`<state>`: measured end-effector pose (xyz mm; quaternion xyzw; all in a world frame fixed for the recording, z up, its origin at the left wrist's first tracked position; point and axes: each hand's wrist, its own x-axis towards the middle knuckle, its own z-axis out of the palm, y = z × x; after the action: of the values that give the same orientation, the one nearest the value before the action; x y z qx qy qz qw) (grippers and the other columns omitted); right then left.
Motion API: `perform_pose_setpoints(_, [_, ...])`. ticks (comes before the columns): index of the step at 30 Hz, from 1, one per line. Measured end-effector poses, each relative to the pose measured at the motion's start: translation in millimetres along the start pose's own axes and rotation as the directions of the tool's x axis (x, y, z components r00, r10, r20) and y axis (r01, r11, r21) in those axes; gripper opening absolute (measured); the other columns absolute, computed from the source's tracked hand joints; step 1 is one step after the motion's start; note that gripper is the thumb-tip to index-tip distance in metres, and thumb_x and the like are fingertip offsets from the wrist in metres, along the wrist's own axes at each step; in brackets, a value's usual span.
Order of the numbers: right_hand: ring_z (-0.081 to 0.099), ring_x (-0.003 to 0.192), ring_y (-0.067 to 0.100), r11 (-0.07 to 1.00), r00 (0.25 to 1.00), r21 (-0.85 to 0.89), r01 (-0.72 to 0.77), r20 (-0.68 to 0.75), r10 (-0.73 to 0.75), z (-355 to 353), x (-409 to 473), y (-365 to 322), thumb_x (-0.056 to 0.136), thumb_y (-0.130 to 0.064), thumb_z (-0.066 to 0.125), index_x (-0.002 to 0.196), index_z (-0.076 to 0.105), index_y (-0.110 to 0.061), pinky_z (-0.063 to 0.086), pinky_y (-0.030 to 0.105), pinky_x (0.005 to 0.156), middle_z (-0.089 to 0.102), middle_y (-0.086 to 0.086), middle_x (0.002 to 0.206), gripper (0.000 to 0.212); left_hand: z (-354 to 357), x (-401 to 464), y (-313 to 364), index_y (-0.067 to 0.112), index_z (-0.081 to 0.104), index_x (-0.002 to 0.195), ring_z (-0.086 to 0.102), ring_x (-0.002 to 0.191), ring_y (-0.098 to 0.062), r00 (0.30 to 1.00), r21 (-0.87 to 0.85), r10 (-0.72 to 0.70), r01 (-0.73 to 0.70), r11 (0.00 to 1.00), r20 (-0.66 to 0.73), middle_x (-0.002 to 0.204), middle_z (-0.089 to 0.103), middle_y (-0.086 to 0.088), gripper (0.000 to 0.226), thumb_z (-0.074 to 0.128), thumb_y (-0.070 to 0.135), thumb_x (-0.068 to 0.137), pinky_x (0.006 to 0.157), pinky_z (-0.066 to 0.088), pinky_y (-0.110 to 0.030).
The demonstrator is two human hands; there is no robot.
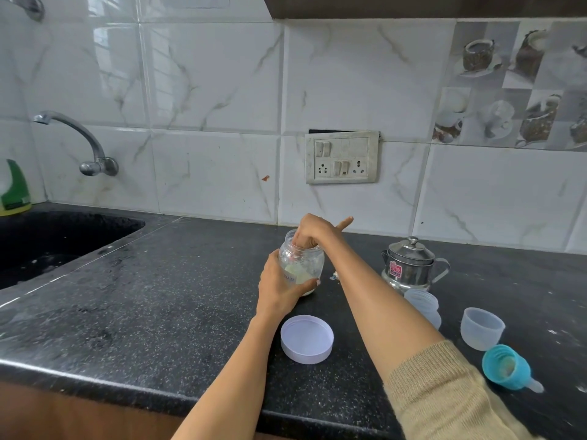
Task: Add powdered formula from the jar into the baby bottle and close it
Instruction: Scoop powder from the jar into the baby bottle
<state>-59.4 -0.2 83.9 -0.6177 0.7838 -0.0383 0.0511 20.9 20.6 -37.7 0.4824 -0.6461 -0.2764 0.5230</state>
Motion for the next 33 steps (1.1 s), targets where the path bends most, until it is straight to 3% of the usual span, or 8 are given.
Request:
perform_pose_setpoints(5, [0.017, 0.143, 0.041, 0.993, 0.994, 0.118, -0.003, 0.109, -0.01, -3, 3, 9, 0.082, -0.049, 0.064, 0.131, 0.051, -0.014, -0.013, 0.07, 0.104, 0.042, 0.013, 0.147, 0.061, 0, -1, 2, 0.018, 0.039, 0.133, 0.052, 0.115, -0.019, 1.0, 0.012, -0.008, 0.008, 1.0, -0.008, 0.127, 0.053, 0.001, 0.09, 0.087, 0.03, 0.058, 0.096, 0.045, -0.035])
perform_pose_setpoints(8, [0.018, 0.143, 0.039, 0.978, 0.981, 0.208, -0.028, 0.196, -0.014, -7, 1, 12, 0.067, -0.056, 0.073, 0.134, 0.053, -0.022, -0.008, 0.066, 0.109, 0.039, 0.009, 0.15, 0.077, -1, -1, 2, 0.019, 0.039, 0.133, 0.053, 0.115, -0.019, 1.0, 0.02, -0.006, 0.006, 1.0, -0.006, 0.127, 0.054, 0.001, 0.09, 0.087, 0.032, 0.057, 0.096, 0.045, -0.037])
perform_pose_setpoints(11, [0.035, 0.138, 0.03, 0.923, 0.977, 0.386, -0.002, 0.197, -0.08, 0, 27, 23, 0.022, -0.06, 0.081, 0.121, 0.065, -0.024, 0.013, 0.055, 0.116, 0.053, 0.004, 0.141, 0.107, -1, -1, 2, 0.018, 0.038, 0.133, 0.052, 0.116, -0.02, 1.0, 0.03, -0.011, 0.011, 0.999, -0.007, 0.129, 0.053, 0.0, 0.09, 0.086, 0.033, 0.058, 0.097, 0.045, -0.038])
perform_pose_setpoints(12, [0.04, 0.135, 0.026, 0.898, 0.98, 0.441, -0.005, 0.182, -0.083, -2, 24, 27, 0.021, -0.058, 0.082, 0.115, 0.069, -0.023, 0.019, 0.051, 0.116, 0.058, 0.003, 0.135, 0.102, -1, -2, 2, 0.018, 0.038, 0.134, 0.051, 0.117, -0.021, 1.0, 0.031, -0.015, 0.015, 0.999, -0.01, 0.129, 0.052, -0.001, 0.091, 0.086, 0.034, 0.058, 0.097, 0.045, -0.038])
perform_pose_setpoints(15, [0.044, 0.132, 0.017, 0.823, 0.971, 0.568, 0.001, 0.195, -0.135, -17, -4, 37, 0.077, -0.03, 0.076, 0.116, 0.068, -0.013, 0.032, 0.034, 0.114, 0.059, 0.003, 0.133, 0.043, -1, -2, 1, 0.017, 0.038, 0.133, 0.051, 0.118, -0.021, 1.0, 0.034, -0.012, 0.013, 0.999, -0.017, 0.13, 0.052, -0.001, 0.091, 0.086, 0.036, 0.058, 0.098, 0.044, -0.04])
perform_pose_setpoints(18, [0.049, 0.129, 0.012, 0.742, 0.974, 0.67, -0.028, 0.184, -0.129, -19, 1, 55, 0.087, -0.019, 0.067, 0.091, 0.071, -0.016, 0.036, 0.026, 0.11, 0.063, 0.0, 0.126, 0.007, -1, -2, 1, 0.018, 0.038, 0.134, 0.05, 0.119, -0.021, 1.0, 0.038, -0.015, 0.016, 0.999, -0.019, 0.131, 0.051, 0.0, 0.091, 0.086, 0.036, 0.058, 0.098, 0.044, -0.039])
perform_pose_setpoints(24, [0.044, 0.063, 0.001, 0.654, 0.972, 0.736, -0.176, 0.236, -0.004, -17, 2, 73, 0.084, -0.026, 0.07, 0.07, 0.064, -0.024, 0.029, 0.018, 0.056, 0.058, -0.013, 0.075, 0.016, -2, -3, 2, 0.017, 0.038, 0.134, 0.048, 0.121, -0.021, 0.999, 0.028, -0.033, 0.033, 0.999, -0.018, 0.132, 0.051, -0.002, 0.092, 0.086, 0.035, 0.059, 0.099, 0.043, -0.037])
perform_pose_setpoints(33, [0.048, 0.06, 0.003, 0.466, 0.96, 0.848, -0.251, 0.281, 0.007, -15, -3, 83, 0.086, -0.014, 0.069, 0.076, 0.064, -0.013, 0.047, 0.019, 0.062, 0.065, -0.006, 0.044, 0.011, -1, -3, 2, 0.015, 0.042, 0.13, 0.051, 0.118, -0.021, 0.998, 0.066, -0.048, 0.05, 0.997, -0.033, 0.129, 0.053, -0.002, 0.086, 0.085, 0.041, 0.06, 0.095, 0.044, -0.035])
